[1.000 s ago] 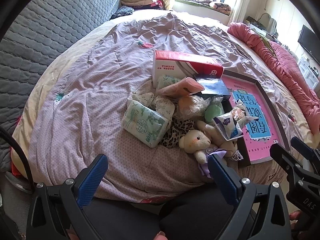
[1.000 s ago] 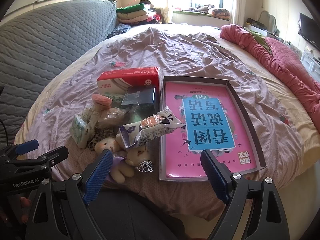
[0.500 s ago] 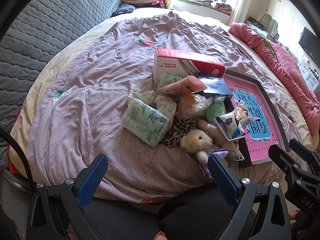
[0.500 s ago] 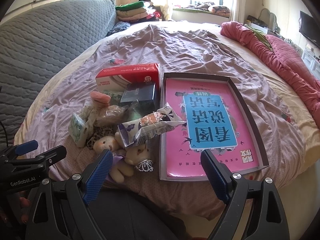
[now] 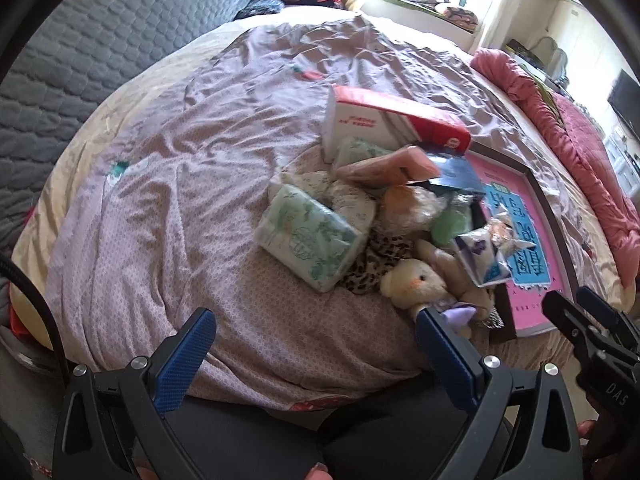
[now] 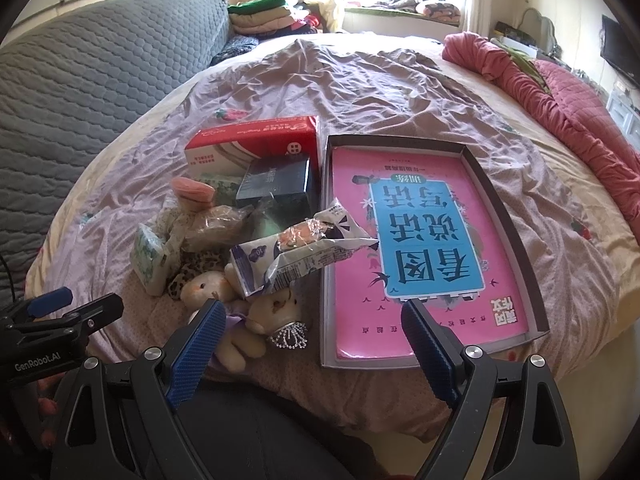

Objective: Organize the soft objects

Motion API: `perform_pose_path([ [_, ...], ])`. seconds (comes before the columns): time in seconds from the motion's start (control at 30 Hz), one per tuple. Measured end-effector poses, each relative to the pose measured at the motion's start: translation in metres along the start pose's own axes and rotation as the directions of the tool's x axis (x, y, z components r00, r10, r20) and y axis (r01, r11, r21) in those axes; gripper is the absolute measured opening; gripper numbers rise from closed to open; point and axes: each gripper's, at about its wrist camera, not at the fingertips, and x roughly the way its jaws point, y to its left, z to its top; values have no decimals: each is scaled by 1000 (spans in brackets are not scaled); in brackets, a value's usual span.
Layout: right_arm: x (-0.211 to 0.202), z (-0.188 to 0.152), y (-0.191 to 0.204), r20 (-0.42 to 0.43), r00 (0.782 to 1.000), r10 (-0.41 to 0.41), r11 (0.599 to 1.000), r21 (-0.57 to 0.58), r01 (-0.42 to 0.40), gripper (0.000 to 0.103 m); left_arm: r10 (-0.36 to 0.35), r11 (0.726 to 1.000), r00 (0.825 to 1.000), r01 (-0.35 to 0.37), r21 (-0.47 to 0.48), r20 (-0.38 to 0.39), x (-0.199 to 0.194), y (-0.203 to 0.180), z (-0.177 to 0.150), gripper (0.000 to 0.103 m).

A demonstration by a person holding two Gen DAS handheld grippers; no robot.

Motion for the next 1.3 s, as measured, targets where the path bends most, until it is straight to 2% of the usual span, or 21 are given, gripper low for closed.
perform_pose_path([
  [0.13,15,6,-7,-26,1000,7,999,40,-6,90,-16,999,1000,15,-44,-15,10,15,2,101],
  [0.27,32,12,-12,-63,997,54,993,106,-48,90,-35,997,999,34,-66,-12,20,27,6,101],
  [0.43,52,19,-19,-89,993,72,986,157,-57,90,-111,987,993,106,-122,-32,35,34,18,101],
  [0.57,61,22,-23,-111,993,51,985,167,-32,90,-167,967,985,154,-204,-48,50,35,35,101],
  [0.67,68,26,-28,-121,992,40,984,179,-18,90,-186,952,980,162,-260,-71,65,37,45,101],
  [0.8,75,31,-35,-124,991,56,973,227,-27,90,-251,909,963,199,-365,-99,87,43,52,99],
  [0.9,82,33,-40,-142,986,85,960,275,-43,90,-237,900,965,175,-400,-111,98,47,55,90],
  [0.97,86,34,-42,-148,984,103,951,304,-54,90,-246,887,963,177,-427,-112,104,50,54,79],
  [1.1,99,39,-44,-159,981,110,936,349,-49,90,-255,877,960,179,-446,-116,114,53,56,77],
  [1.23,108,44,-44,-145,980,135,921,383,-70,90,-256,874,960,180,-452,-112,116,54,58,70],
  [1.3,109,45,-45,-137,981,139,917,391,-76,90,-268,863,957,189,-467,-108,118,56,58,67],
])
